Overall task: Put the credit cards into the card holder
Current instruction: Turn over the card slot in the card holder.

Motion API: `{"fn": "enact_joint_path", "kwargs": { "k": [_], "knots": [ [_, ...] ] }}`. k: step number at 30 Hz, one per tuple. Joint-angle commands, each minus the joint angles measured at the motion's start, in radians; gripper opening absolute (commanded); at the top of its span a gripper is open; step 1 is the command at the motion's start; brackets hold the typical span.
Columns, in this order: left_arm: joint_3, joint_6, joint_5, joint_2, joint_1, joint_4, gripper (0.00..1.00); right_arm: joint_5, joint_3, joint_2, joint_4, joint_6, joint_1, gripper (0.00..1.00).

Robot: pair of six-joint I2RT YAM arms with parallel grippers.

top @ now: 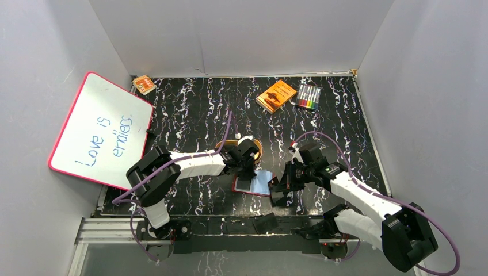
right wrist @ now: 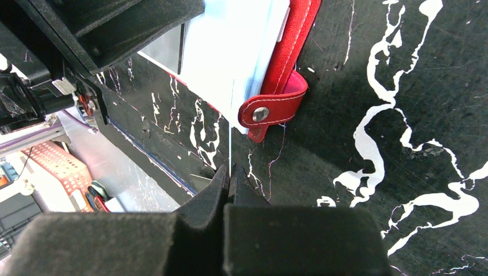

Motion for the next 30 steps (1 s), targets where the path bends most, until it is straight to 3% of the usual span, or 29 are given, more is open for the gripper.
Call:
{"fn": "enact_joint_path", "kwargs": {
  "k": [1,17,30],
  "knots": [
    [-0.043,0.004,-0.006,0.027,-0.004,-0.081,0.00,-0.020,0.001,0.000,0.019,-0.007,0.004,0.00],
    [-0.053,0.003,-0.003,0.027,-0.005,-0.074,0.00,0.037,0.005,-0.055,0.010,0.020,0.003,0.00],
    [-0.044,-0.002,0.010,0.020,-0.005,-0.070,0.00,-0.077,0.038,0.097,0.123,-0.010,0.004,0.00]
  ]
}}
